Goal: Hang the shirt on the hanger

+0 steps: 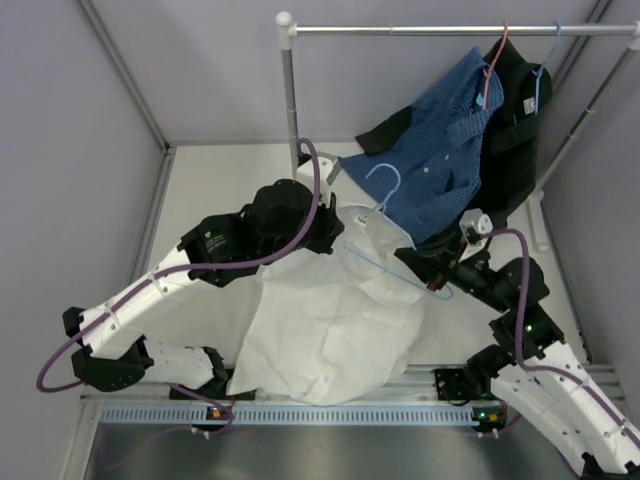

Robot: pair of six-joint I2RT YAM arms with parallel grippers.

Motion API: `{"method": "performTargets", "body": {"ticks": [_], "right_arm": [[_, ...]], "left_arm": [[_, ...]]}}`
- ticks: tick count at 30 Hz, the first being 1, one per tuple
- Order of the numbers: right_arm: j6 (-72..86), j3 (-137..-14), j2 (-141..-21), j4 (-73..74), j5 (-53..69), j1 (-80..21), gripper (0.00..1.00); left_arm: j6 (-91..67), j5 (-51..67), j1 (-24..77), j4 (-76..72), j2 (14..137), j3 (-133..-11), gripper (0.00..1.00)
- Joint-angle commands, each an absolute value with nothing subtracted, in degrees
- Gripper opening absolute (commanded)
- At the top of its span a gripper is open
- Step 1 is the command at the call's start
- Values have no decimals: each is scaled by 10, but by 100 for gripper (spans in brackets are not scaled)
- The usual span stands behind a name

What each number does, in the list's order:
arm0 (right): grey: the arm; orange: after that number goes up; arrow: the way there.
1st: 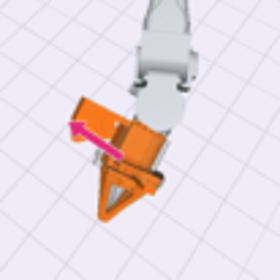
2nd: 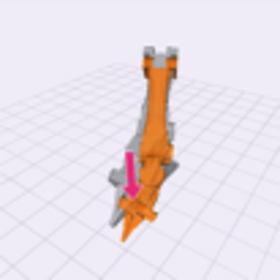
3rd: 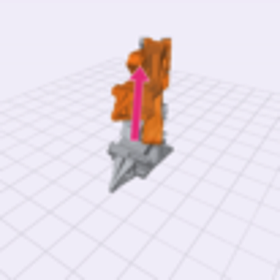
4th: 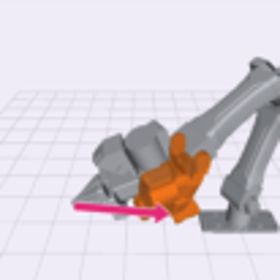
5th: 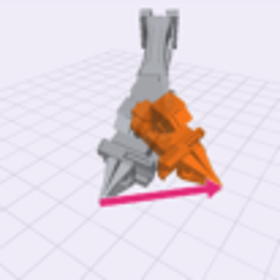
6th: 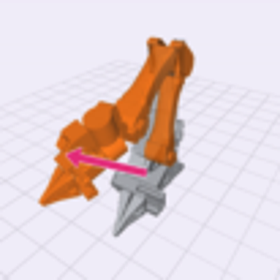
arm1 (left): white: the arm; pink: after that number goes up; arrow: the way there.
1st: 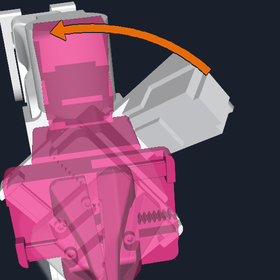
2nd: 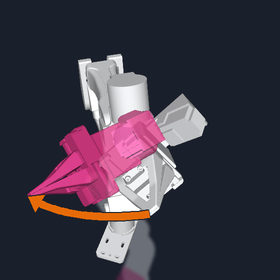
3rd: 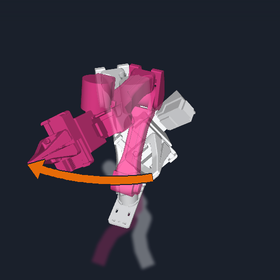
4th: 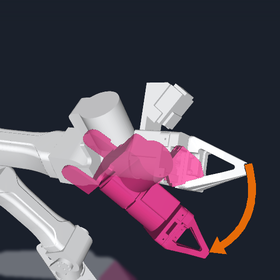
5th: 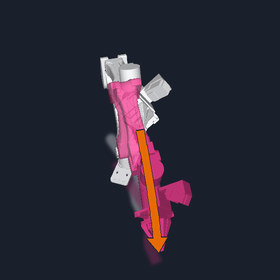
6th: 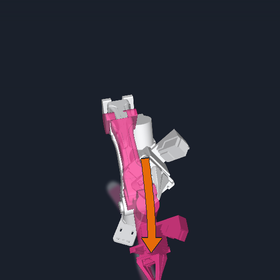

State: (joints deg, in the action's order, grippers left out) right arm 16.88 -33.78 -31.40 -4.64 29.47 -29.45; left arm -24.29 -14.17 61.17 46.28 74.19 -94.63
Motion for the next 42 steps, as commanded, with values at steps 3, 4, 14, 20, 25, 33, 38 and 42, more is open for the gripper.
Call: {"method": "performTargets", "body": {"ticks": [3,4,14,20,25,33,38,42], "right_arm": [[191,-278,-182,-149,149,-287,0],[192,-274,-175,-149,135,-287,0],[185,-301,-280,-132,275,-287,0],[213,-290,-336,-192,301,-299,0],[204,-285,-363,-224,298,-317,0],[192,-257,-344,-273,265,-324,0],[147,-242,-316,-270,307,-327,0],[60,-273,-323,-161,317,-328,0]], "left_arm": [[-267,-232,613,474,744,-944,0],[-261,-218,613,466,749,-947,0],[-235,-147,624,444,777,-990,0],[-229,-80,659,434,800,-963,0],[-214,-104,684,425,813,-963,0],[-210,-255,683,453,786,-957,0],[-194,-344,676,487,781,-985,0],[-161,-336,659,484,789,-1016,0]]}}
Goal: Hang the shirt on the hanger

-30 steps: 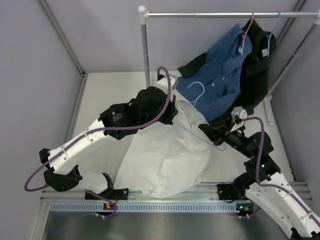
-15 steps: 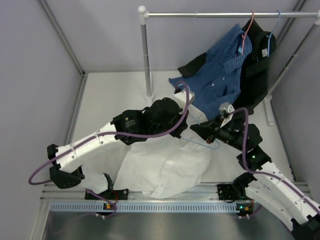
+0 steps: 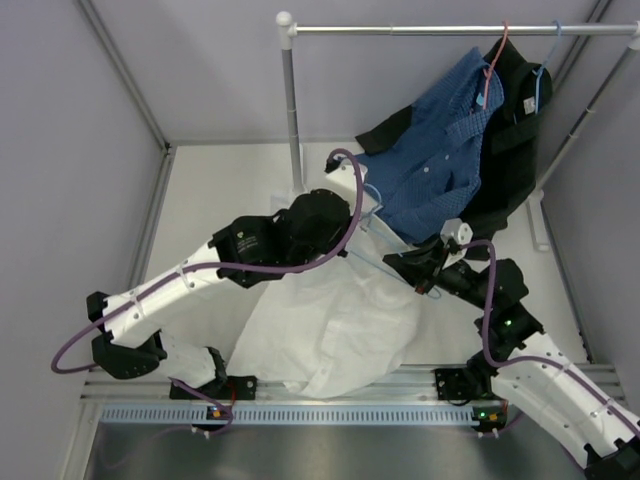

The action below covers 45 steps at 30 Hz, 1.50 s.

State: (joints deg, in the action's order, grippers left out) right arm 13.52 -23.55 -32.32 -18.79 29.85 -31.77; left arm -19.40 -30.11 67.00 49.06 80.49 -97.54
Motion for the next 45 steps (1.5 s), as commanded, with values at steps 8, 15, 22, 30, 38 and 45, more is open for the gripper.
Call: {"method": "performTargets", "body": {"ticks": [8,15,22,30,38,45], "right_arm": [[96,-288,-351,-205,388,-327,0],[108,-267,-304,-248,355,-327,0],[180,-230,-316,-359,342,-327,0],[237,-182,-322,-460,311,-327,0],[271,-160,-319,-520,283,-327,0],[279,-153,-309,-512,283,-327,0]], "left_arm": [[-100,-202,639,481,812,-1019,0],[-80,-160,639,475,799,-977,0],[-72,-91,640,476,813,-991,0],[-60,-88,640,475,807,-1028,48],[23,-110,640,463,758,-1035,98],[232,-93,637,251,629,-847,98]]}}
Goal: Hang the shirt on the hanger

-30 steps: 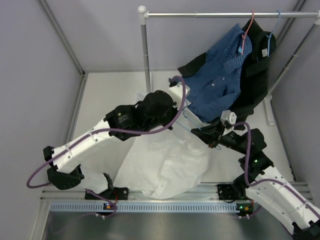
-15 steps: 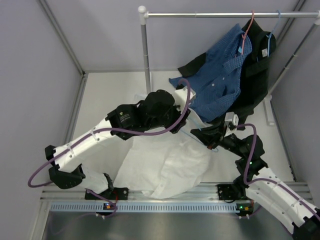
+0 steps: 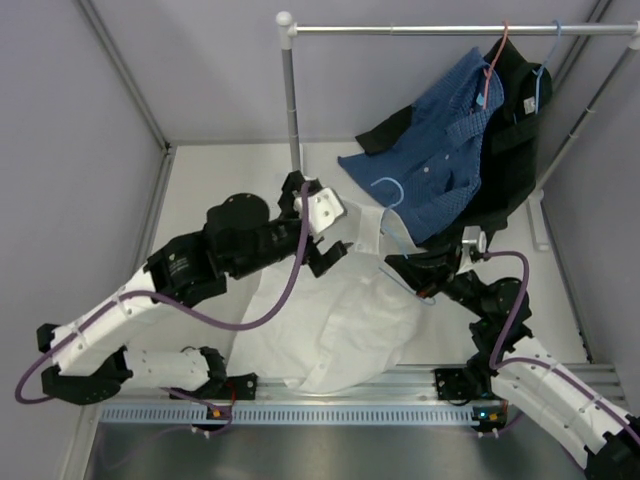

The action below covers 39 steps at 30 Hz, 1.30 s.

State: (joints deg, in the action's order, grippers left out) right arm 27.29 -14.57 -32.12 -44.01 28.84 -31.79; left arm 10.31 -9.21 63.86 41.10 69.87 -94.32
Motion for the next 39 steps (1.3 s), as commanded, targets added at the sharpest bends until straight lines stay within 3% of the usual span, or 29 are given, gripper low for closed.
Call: {"method": "performTargets", "body": {"ticks": [1,4,5,6,8,18,23,32,34,39], "right_arm": [[278,-153,-303,-506,286,-328,0],[271,-152,-288,-478,294,-327,0],[265,-151,-285,-472,296,-328,0],[263,-151,-280,-466,299,-327,0],[256,-152,-273,-454,315,-327,0],[200,-190,-269,-361,364,-327,0],[185,-217,-267,-334,392,-327,0],[145,-243,-264,-282,428,-327,0],[136,-246,-264,-274,426,-327,0],[127,-252,-266,-268,436,-327,0]], "left_arm": [[275,-78,633,214,613,-821,98],[273,55,541,223,622,-843,98],[264,183,501,241,638,-863,98],[251,247,437,258,668,-879,98],[238,372,409,274,693,-916,98],[259,595,404,428,786,-995,98],[271,574,404,432,780,-958,85],[283,539,402,482,811,-965,77],[286,540,402,490,810,-963,67],[293,553,400,501,804,-961,58]]}}
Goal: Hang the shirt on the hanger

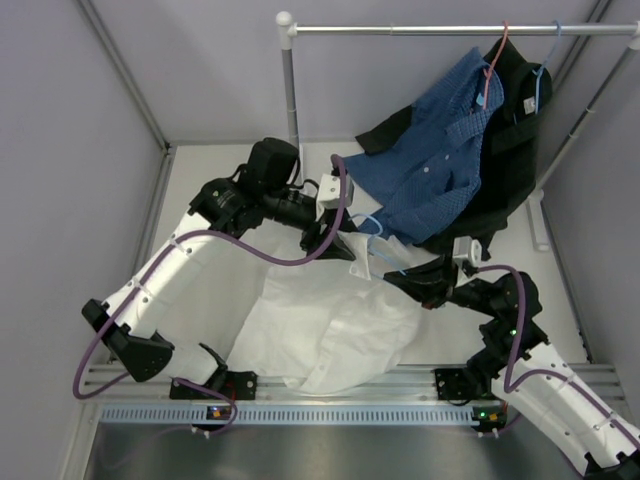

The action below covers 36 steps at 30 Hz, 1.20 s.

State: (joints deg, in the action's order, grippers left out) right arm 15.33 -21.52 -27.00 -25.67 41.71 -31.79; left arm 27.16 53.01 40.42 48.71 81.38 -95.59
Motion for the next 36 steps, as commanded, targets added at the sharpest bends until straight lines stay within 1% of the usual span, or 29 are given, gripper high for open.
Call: {"method": "performTargets", "body": {"ticks": [1,5,6,7,8,9,11,13,14,15,17,18,19,20,21,26,27,28,29,30,31,33,34,36], "right_arm": [[122,-254,-267,-264,438,-327,0],[106,-262,-269,-244,454,-327,0],[103,-265,-267,-234,460,-327,0],[93,-267,-266,-229,463,-328,0],[90,-268,-266,-226,469,-327,0],[88,-270,-262,-223,471,-327,0],[82,-272,-259,-215,471,-327,0],[81,-276,-261,-212,476,-328,0],[80,-278,-263,-210,478,-327,0],[80,-281,-267,-210,479,-327,0],[79,-284,-271,-210,480,-327,0],[79,-285,-271,-212,481,-327,0],[81,-284,-271,-214,480,-327,0],[81,-283,-269,-221,479,-328,0],[82,-281,-266,-224,478,-327,0],[89,-270,-250,-237,452,-328,0],[91,-266,-245,-240,450,-327,7],[93,-265,-244,-238,434,-327,19],[97,-265,-243,-234,417,-328,49],[101,-265,-237,-209,395,-327,70],[102,-268,-232,-188,335,-327,99],[110,-285,-209,-123,251,-327,99],[119,-287,-197,-59,154,-327,99],[168,-287,-161,5,51,-328,99]], "left_arm": [[293,555,400,503,802,-961,58],[301,576,396,518,799,-962,60],[302,579,395,520,799,-963,58],[302,583,394,522,799,-964,53],[302,584,394,524,801,-966,43],[304,587,393,531,804,-967,43],[305,597,393,537,808,-968,43],[310,604,393,547,813,-965,51],[311,604,393,548,813,-963,53],[313,606,393,548,813,-961,49],[316,609,393,548,810,-954,35],[318,611,393,548,808,-952,25],[320,613,393,548,806,-949,20],[320,614,393,548,805,-949,12],[321,613,393,548,803,-949,0],[328,608,393,548,788,-949,0],[333,605,393,549,784,-948,0],[334,599,393,550,782,-948,0],[336,591,393,550,780,-949,0],[334,565,393,550,778,-950,0],[331,548,393,549,778,-951,0],[309,512,393,537,778,-950,0],[301,477,393,532,777,-946,0],[278,446,393,501,762,-933,0]]}}
